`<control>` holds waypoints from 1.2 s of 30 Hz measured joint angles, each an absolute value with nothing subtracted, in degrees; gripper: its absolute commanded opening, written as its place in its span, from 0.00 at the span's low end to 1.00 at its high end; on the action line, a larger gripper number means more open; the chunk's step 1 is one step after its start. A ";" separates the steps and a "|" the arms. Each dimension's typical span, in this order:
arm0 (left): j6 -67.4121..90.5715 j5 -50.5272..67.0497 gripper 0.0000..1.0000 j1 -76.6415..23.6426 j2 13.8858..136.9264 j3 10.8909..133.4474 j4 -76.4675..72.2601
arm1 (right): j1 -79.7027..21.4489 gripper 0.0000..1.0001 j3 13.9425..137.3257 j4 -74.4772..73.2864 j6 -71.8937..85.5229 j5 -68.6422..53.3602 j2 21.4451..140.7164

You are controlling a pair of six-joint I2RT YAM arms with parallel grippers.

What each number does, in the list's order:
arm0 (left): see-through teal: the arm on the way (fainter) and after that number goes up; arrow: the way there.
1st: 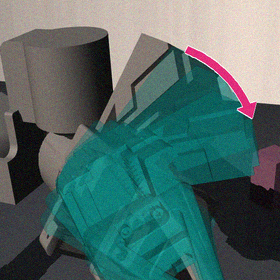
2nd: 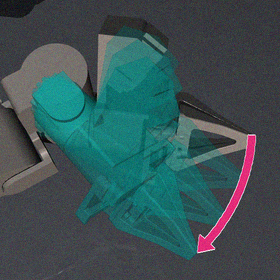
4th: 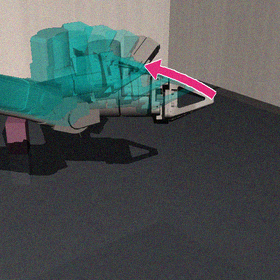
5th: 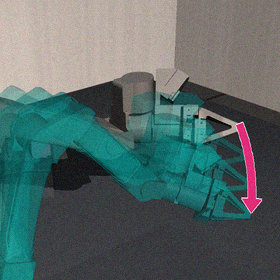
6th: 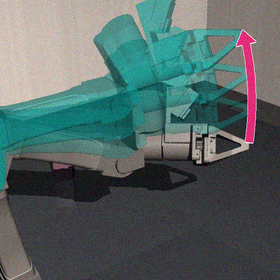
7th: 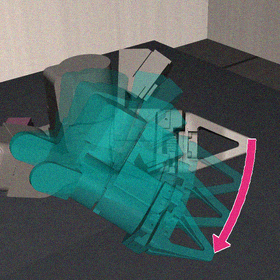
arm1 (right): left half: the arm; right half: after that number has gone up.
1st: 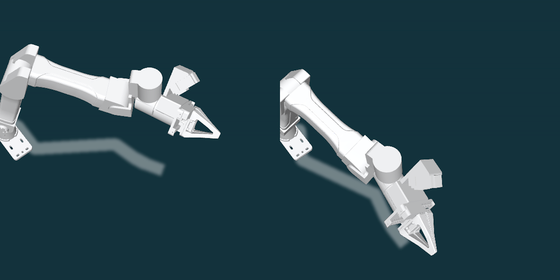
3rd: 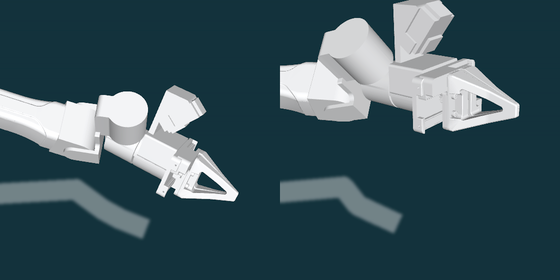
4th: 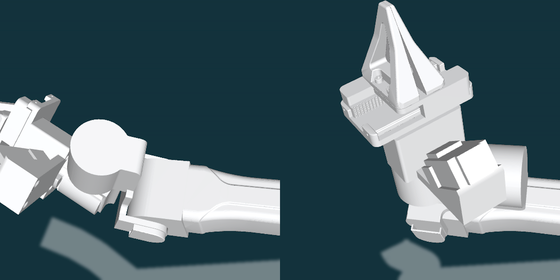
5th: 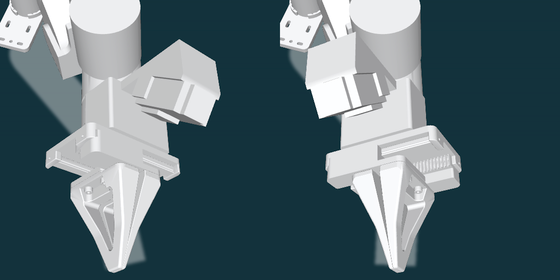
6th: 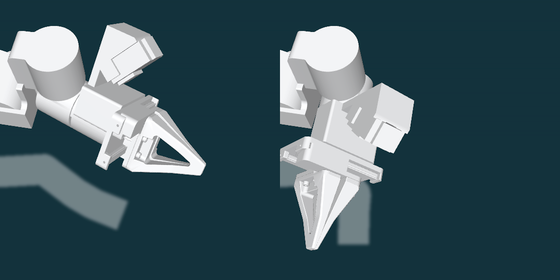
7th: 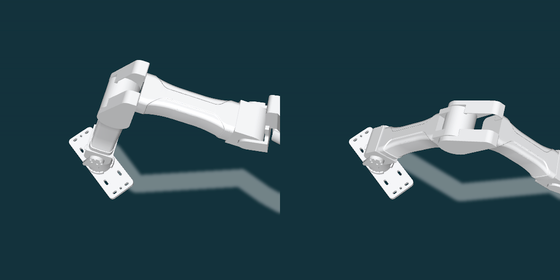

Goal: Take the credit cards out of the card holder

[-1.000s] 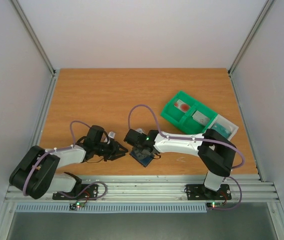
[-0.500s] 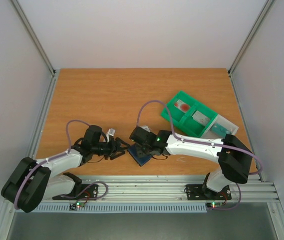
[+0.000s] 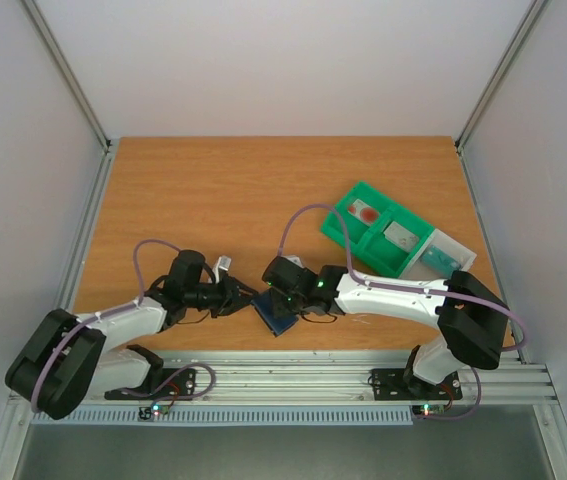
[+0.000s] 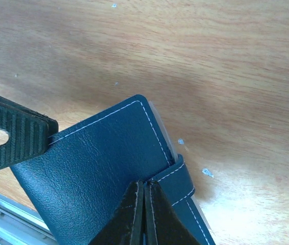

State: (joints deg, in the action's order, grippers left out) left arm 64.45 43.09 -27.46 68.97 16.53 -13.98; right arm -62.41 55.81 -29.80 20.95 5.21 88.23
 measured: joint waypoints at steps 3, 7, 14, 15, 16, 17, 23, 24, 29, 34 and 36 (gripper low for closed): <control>63.79 43.09 0.04 -27.46 69.76 16.60 -13.52 | -62.41 0.01 55.31 -29.45 21.41 5.06 88.23; 62.04 43.00 0.00 -27.46 70.96 16.97 -12.40 | -62.35 0.01 54.83 -29.45 21.63 5.06 88.23; 59.00 43.05 0.09 -27.46 72.71 19.20 -8.60 | -62.35 0.01 53.10 -29.43 21.61 5.39 87.15; 58.43 43.03 0.14 -27.46 72.97 19.70 -7.94 | -62.35 0.01 52.90 -29.58 21.61 5.54 86.65; 57.78 42.98 0.19 -27.46 73.28 20.25 -7.33 | -62.33 0.01 52.69 -29.61 21.61 5.69 86.15; 57.21 42.76 0.26 -27.46 73.67 20.95 -6.50 | -62.33 0.01 52.49 -29.67 21.61 5.82 85.62; 53.30 40.51 0.58 -27.49 75.26 24.84 0.45 | -62.33 0.01 50.81 -30.17 21.76 6.96 82.11; 52.56 39.77 0.60 -27.49 75.24 25.89 2.66 | -62.33 0.01 50.43 -30.28 21.89 7.20 81.67; 48.12 36.07 0.68 -27.46 72.99 30.46 12.10 | -62.30 0.01 49.28 -31.86 22.90 7.68 79.09; 45.52 34.87 0.74 -27.46 67.79 31.81 17.52 | -62.30 0.01 49.23 -31.92 24.75 6.48 74.87; 45.12 34.92 0.75 -27.46 66.04 31.79 18.76 | -62.30 0.01 49.23 -31.24 25.63 5.43 73.36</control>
